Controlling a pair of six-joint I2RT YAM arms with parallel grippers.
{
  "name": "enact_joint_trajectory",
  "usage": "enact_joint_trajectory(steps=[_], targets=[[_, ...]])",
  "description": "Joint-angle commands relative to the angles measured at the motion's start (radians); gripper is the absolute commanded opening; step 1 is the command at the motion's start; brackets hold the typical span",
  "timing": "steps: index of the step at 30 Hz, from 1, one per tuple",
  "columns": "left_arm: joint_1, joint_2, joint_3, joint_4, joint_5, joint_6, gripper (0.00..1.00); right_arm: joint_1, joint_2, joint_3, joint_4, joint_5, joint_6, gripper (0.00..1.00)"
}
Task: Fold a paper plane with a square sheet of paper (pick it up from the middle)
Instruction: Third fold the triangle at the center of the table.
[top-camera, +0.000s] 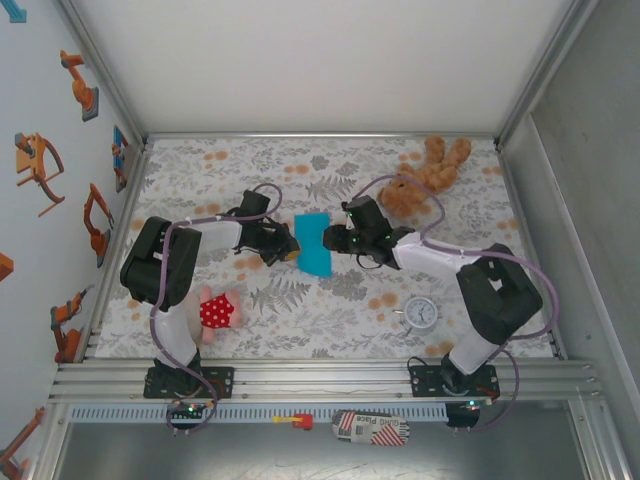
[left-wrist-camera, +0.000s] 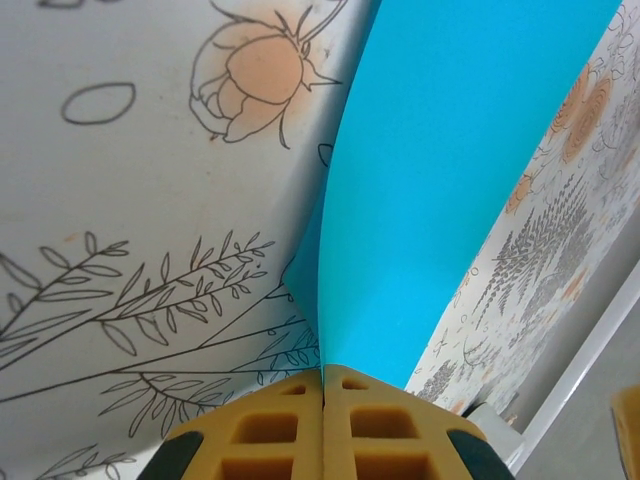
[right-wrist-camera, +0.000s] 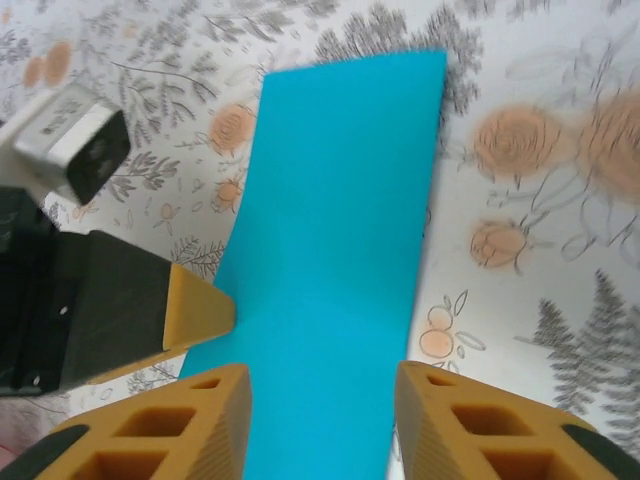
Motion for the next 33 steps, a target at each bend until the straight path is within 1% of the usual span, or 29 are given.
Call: enact_joint_trajectory(steps=[1,5,8,9,11,14,18,22,26,30,33], targets=[[0.0,-0.041,0.033,-0.045,-0.005,-0.036,0.05,0.055,-0.062,-0.076,0.06,0.129,-0.19,0.49],[-0.002,-0.044,0.039,-0.051,-0.004,-0.048,0.05,0.115,-0.095,-0.11,0.107,0.181,-0.308,0.62],[-0.004,-0.041,0.045,-0.053,0.001,-0.053,0.04,0.167,-0.078,-0.107,0.12,0.227,-0.383,0.75],[-0.004,-0.039,0.048,-0.057,0.002,-0.053,0.04,0.185,-0.064,-0.1,0.116,0.239,-0.403,0.78],[-0.005,-0.038,0.049,-0.058,0.005,-0.058,0.04,0.221,-0.04,-0.098,0.131,0.276,-0.445,0.8],[-0.006,-0.036,0.052,-0.063,0.007,-0.061,0.04,0.263,0.004,-0.091,0.16,0.29,-0.508,0.78],[-0.007,-0.036,0.052,-0.072,0.004,-0.06,0.04,0.311,0.068,-0.074,0.186,0.339,-0.587,0.75],[-0.007,-0.037,0.053,-0.074,0.005,-0.062,0.04,0.321,0.109,-0.072,0.208,0.36,-0.612,0.69],[-0.006,-0.036,0.054,-0.076,0.009,-0.061,0.04,0.321,0.126,-0.076,0.242,0.383,-0.634,0.6],[-0.009,-0.034,0.053,-0.078,0.009,-0.062,0.04,0.321,0.129,-0.083,0.279,0.367,-0.681,0.48],[-0.008,-0.035,0.053,-0.079,0.01,-0.06,0.04,0.321,0.118,-0.101,0.311,0.366,-0.696,0.42]])
